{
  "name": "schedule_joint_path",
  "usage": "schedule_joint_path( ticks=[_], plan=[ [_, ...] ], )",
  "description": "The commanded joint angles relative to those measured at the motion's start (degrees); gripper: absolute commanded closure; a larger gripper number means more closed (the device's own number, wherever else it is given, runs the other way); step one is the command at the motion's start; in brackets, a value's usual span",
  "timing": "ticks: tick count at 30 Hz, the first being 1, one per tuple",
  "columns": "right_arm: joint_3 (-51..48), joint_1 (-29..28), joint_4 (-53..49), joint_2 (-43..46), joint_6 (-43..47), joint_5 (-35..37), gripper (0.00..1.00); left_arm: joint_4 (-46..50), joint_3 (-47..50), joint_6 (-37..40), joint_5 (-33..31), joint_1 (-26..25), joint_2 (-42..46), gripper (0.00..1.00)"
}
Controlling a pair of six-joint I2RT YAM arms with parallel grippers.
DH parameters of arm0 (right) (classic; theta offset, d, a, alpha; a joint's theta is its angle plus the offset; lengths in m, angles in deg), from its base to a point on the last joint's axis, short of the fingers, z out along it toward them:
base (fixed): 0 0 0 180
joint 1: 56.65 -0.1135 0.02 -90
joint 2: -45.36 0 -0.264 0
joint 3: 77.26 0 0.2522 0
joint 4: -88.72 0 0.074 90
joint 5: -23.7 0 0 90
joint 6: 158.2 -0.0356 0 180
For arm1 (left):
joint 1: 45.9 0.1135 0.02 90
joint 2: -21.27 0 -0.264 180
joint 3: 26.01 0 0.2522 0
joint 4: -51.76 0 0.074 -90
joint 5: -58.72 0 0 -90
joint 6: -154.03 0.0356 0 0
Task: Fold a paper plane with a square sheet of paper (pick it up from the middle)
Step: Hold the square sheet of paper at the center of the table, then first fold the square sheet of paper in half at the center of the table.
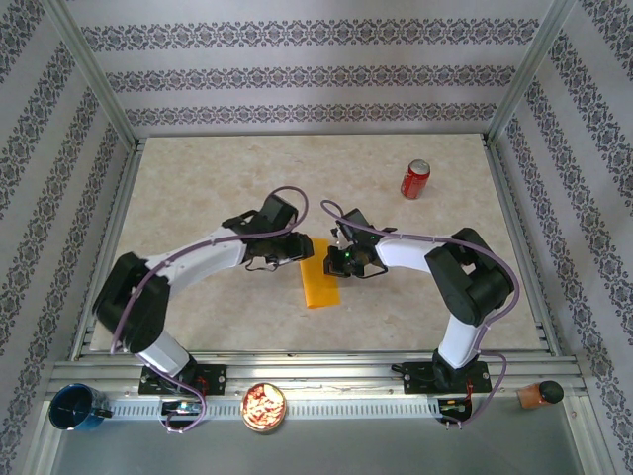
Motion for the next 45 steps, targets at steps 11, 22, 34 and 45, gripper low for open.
schedule_joint_path(
  ticks=[11,22,34,45],
  plan=[
    [0.1,0.9,-7.5,-3.3,2.7,2.5,1.0,-34.2,11.5,-9.0,17.1,2.7,-6.7,1.0],
    [-0.9,0.9,-7.0,-2.7,1.7,2.8,1.0,-31.6,13.9,-6.9,14.8,2.8,-8.4,1.0],
    [-1.7,0.9,-6.9,-2.4,1.1,3.1,1.0,-27.2,16.3,-4.8,10.8,2.8,-10.2,1.0],
    [-3.4,1.0,-5.9,-2.0,-0.1,3.5,1.0,-21.0,17.1,-1.2,7.3,2.8,-9.1,1.0]
  ],
)
